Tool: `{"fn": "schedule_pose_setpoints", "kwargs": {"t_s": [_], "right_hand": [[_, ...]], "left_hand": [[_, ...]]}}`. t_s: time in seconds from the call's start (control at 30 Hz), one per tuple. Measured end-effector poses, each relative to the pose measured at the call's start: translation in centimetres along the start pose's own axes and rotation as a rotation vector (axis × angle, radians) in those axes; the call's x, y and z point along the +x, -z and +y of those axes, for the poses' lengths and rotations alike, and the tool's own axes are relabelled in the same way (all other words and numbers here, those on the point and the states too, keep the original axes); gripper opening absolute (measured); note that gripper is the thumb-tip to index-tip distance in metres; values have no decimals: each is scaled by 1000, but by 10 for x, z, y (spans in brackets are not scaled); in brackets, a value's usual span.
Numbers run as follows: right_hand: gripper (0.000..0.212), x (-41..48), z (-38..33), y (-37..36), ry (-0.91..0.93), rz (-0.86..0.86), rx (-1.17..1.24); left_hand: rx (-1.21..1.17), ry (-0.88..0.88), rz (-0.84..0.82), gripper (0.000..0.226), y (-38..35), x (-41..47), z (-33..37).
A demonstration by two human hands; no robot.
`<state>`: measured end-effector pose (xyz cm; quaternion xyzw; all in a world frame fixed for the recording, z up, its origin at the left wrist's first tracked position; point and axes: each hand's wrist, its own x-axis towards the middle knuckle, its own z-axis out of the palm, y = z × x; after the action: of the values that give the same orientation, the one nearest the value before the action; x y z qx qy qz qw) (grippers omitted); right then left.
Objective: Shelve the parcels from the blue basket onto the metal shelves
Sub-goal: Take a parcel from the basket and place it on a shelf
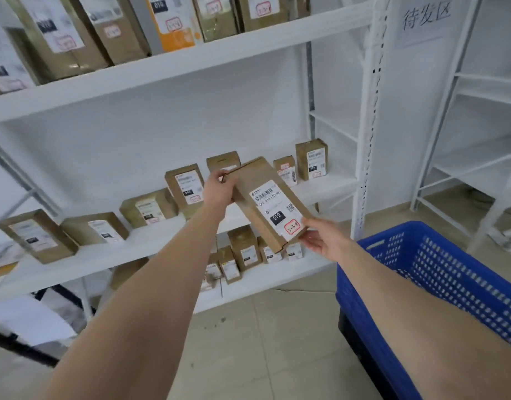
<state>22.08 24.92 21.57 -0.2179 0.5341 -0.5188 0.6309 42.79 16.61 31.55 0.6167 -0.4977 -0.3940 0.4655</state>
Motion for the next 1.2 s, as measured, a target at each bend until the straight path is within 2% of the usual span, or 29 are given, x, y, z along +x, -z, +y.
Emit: {"fn": "schedule_pose_setpoints", "kwargs": {"t_s": [0.1,0.2,0.33,0.63,0.87,1.2], "right_hand": [[7,1,17,-39,-19,-37,31],[7,4,30,-69,-44,-59,55],[19,6,41,-90,-59,-78,52],[10,-9,48,-109,-93,-116,-20],[8,-18,49,-118,-112,-143,-56],[4,-29,52,-124,-160,-193,-152]], "left_hand": [[43,-51,70,40,28,12,-2],[43,-67,65,40,47,20,-1],[87,-92,58,44,67,23,0],[63,4,73,57,92,10,-7],[104,1,79,63,106,-3,-10],[109,-31,104,61,121,-19,-18]]}}
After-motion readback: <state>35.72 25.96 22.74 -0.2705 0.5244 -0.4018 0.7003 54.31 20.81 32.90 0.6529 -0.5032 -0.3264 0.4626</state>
